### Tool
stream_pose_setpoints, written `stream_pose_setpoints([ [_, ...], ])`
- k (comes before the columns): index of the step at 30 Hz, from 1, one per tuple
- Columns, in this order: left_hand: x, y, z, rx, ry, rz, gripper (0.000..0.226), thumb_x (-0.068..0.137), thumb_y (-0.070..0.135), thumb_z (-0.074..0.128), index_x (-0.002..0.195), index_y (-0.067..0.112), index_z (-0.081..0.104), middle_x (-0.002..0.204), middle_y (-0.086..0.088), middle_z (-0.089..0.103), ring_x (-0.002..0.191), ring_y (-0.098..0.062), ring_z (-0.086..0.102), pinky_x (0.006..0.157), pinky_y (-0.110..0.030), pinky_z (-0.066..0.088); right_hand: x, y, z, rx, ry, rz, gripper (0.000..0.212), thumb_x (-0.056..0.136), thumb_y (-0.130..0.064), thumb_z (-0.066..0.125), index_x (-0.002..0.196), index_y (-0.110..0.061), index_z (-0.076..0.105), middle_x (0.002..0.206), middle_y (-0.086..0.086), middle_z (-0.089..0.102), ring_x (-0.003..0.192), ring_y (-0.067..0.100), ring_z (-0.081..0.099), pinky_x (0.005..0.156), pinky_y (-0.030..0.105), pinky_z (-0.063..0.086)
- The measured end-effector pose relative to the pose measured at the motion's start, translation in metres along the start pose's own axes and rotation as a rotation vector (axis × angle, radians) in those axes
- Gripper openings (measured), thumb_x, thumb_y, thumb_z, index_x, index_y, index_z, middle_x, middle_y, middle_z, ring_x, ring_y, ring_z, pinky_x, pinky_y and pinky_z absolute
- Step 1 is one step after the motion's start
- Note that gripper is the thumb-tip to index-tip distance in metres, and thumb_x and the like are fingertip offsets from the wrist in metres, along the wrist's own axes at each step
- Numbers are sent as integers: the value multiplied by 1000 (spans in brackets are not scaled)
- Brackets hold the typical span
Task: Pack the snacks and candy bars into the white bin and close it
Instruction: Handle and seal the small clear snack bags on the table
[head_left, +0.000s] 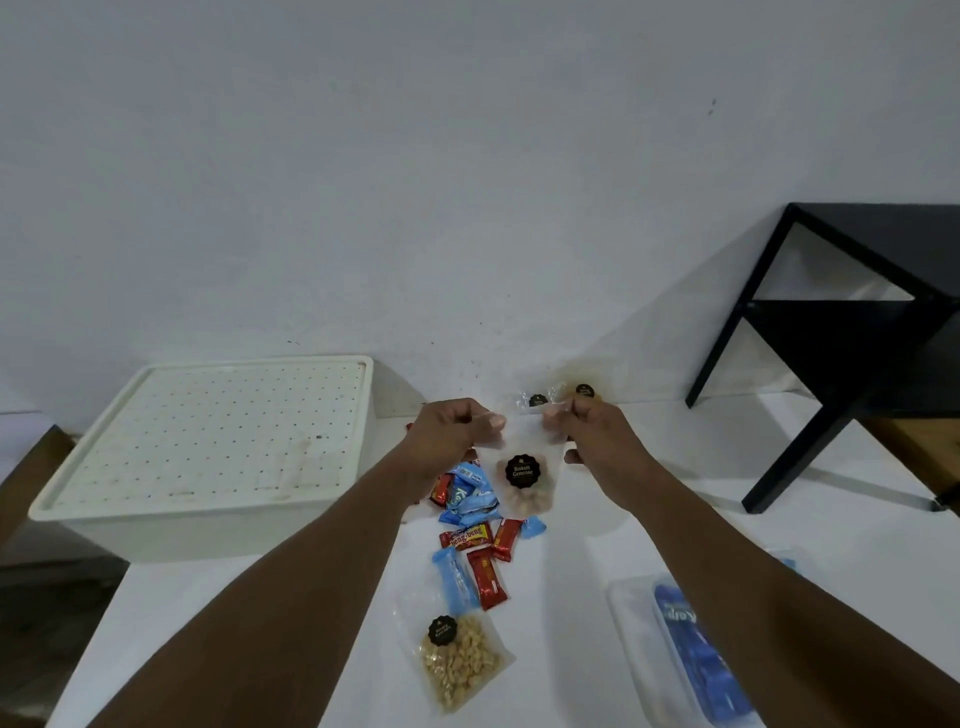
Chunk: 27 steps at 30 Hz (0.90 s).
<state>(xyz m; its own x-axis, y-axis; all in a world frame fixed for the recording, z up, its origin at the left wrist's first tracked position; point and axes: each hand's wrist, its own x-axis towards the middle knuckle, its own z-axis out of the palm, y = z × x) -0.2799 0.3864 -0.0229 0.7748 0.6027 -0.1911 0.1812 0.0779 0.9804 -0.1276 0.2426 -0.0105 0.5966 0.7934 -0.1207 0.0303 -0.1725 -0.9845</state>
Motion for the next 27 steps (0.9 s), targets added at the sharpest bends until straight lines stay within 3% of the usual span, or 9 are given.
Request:
stream_pose_setpoints([
  [4, -3, -2, 4, -113, 19, -29, 18, 89, 25, 72, 94, 8, 70, 91, -11, 75, 93, -26, 74, 91, -45, 52, 0, -2, 6, 50, 35, -22, 29, 93, -22, 64, 97, 7, 65, 87, 7, 67, 83, 20, 57, 77, 40, 47],
  [8, -7, -3, 7, -299, 87, -62, 13, 88, 17, 71, 97, 8, 69, 88, -8, 74, 93, -32, 75, 83, -40, 49, 0, 1, 7, 77, 71, -12, 30, 95, -26, 62, 97, 4, 67, 78, 2, 67, 81, 21, 58, 76, 41, 47],
  [13, -8, 5, 4, -369, 88, -89, 6, 91, 16, 67, 86, 16, 63, 81, -5, 69, 90, -33, 74, 71, -33, 44, -6, 1, 8, 129, 31, 8, 35, 92, -31, 66, 106, 1, 68, 78, 0, 69, 77, 13, 61, 66, 32, 40],
  [19, -8, 5, 3, -306, 95, -68, 5, 92, 17, 65, 90, 13, 63, 78, -4, 68, 86, -30, 75, 69, -31, 44, -5, -2, 13, 163, 72, -14, 27, 88, -17, 71, 98, 7, 65, 73, 1, 69, 69, 9, 61, 65, 28, 40],
  [23, -8, 5, 3, -166, 69, -37, 24, 86, 28, 74, 92, 6, 69, 81, -11, 72, 73, -23, 74, 71, -32, 46, -4, -5, 15, 92, 79, -64, 28, 89, -14, 70, 96, 12, 63, 69, 2, 67, 59, 1, 61, 59, 21, 42],
  [27, -8, 10, 2, -69, 118, 34, 37, 91, 29, 69, 102, -6, 67, 84, -17, 70, 62, -8, 68, 68, -29, 45, -9, -9, 16, 129, 7, -35, 28, 88, -24, 71, 92, 3, 69, 77, 5, 73, 74, 16, 62, 66, 30, 42],
])
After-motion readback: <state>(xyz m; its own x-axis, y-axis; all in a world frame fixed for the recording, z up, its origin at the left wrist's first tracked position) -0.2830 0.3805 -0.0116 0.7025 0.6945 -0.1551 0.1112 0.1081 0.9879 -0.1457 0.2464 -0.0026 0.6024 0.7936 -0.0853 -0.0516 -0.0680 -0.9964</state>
